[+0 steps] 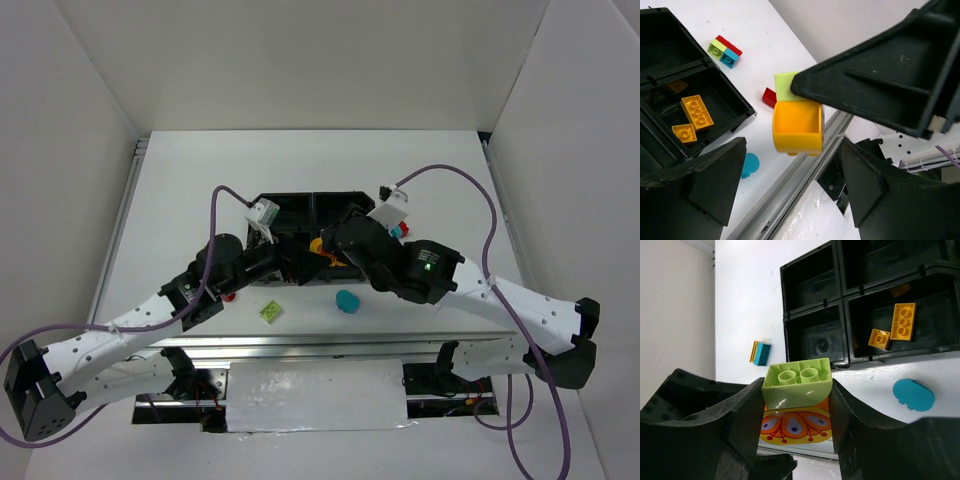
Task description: Sort the legos into containers by color
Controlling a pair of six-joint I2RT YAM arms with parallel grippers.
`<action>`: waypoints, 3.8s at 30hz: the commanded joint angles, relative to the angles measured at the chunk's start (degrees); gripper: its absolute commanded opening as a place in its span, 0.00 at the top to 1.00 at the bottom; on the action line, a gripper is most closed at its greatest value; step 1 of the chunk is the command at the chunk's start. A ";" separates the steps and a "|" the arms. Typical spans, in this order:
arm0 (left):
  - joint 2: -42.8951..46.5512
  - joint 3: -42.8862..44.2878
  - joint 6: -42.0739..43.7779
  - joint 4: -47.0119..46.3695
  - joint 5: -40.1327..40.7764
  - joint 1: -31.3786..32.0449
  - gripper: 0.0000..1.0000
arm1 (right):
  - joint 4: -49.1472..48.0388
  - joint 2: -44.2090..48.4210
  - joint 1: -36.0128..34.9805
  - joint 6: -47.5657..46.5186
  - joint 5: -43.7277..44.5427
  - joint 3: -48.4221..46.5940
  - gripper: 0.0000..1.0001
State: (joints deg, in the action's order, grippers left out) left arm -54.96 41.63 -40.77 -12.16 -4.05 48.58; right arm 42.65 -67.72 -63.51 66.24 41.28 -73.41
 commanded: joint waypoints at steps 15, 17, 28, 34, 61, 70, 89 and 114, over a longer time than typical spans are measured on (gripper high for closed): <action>1.26 2.06 1.40 -5.77 -0.78 0.38 1.00 | -6.52 -1.72 -2.94 -0.41 -1.46 -1.93 0.48; 1.96 1.79 1.84 -5.24 -0.87 0.38 1.00 | -8.28 0.47 -2.85 -1.28 -2.25 -0.60 0.44; 3.98 1.09 3.59 -3.13 -0.87 0.38 1.00 | -9.08 5.14 0.13 -2.69 -0.05 3.18 0.77; 3.12 3.10 5.78 1.95 3.60 0.29 1.00 | -5.04 8.56 2.33 -3.66 5.90 3.62 0.77; -42.25 30.71 8.26 12.87 18.82 -0.15 0.59 | -0.19 24.74 18.05 -16.74 -1.97 11.88 0.75; -39.53 29.56 7.29 12.60 19.70 -0.15 0.11 | -5.83 19.83 24.12 -20.62 -11.48 14.52 0.75; -9.83 27.28 -3.17 45.72 44.66 -6.20 0.01 | -12.60 -25.32 32.83 -32.66 -26.86 -11.47 0.74; 7.85 17.87 1.05 64.11 42.56 -10.08 0.00 | -4.51 -45.93 33.62 -34.77 -26.16 -28.46 0.47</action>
State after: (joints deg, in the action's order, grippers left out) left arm -46.94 60.29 -41.67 51.90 37.69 38.74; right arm 38.68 -119.48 -30.11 31.44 15.35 -102.32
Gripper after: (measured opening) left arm 0.994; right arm 0.562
